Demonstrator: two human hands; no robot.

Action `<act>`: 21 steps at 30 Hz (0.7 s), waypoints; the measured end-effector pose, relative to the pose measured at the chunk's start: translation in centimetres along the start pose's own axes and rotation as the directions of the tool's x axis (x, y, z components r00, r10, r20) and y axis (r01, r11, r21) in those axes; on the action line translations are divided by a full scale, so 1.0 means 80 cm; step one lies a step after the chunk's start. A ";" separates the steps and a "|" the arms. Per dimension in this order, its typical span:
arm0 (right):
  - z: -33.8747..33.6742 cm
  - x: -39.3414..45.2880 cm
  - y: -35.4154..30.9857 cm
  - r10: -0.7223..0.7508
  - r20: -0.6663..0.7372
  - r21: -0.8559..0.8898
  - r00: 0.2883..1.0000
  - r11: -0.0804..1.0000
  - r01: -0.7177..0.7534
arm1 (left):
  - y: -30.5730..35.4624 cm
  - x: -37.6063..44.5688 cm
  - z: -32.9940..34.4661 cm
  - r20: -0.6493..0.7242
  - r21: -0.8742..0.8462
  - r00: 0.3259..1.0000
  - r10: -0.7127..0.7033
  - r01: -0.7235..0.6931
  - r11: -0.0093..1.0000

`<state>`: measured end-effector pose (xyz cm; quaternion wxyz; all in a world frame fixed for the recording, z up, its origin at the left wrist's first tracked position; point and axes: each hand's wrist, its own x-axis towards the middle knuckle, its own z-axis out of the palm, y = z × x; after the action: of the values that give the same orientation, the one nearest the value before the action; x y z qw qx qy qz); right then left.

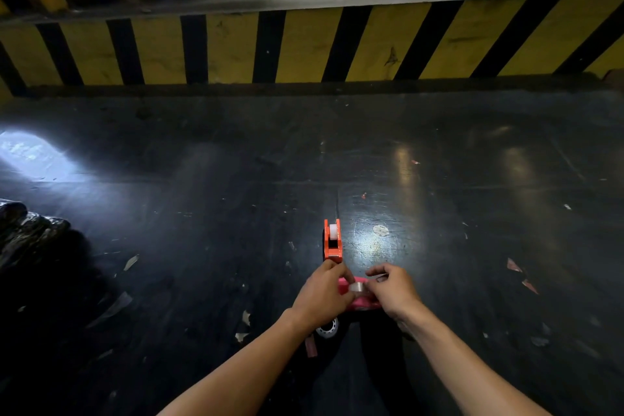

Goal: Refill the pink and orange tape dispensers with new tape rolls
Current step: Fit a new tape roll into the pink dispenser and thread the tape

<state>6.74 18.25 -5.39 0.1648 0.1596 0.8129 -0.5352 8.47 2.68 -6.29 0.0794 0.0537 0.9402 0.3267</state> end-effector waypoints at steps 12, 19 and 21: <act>-0.047 0.012 0.019 -0.053 0.047 -0.104 0.997 0.993 0.058 | -0.002 -0.003 -0.003 0.005 -0.021 1.000 0.017 -0.017 1.000; -0.064 0.016 0.031 -0.060 0.035 -0.124 0.998 0.990 0.064 | -0.006 -0.003 -0.003 0.008 -0.033 0.999 0.036 -0.036 0.999; -0.068 0.017 0.035 -0.052 0.019 -0.131 0.998 0.990 0.054 | -0.006 -0.003 -0.003 0.013 -0.033 0.999 0.038 -0.037 0.999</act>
<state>6.18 24.46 -6.22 0.1670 0.1227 0.8492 -0.4857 8.63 2.11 -6.41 0.0803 0.0721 0.9331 0.3431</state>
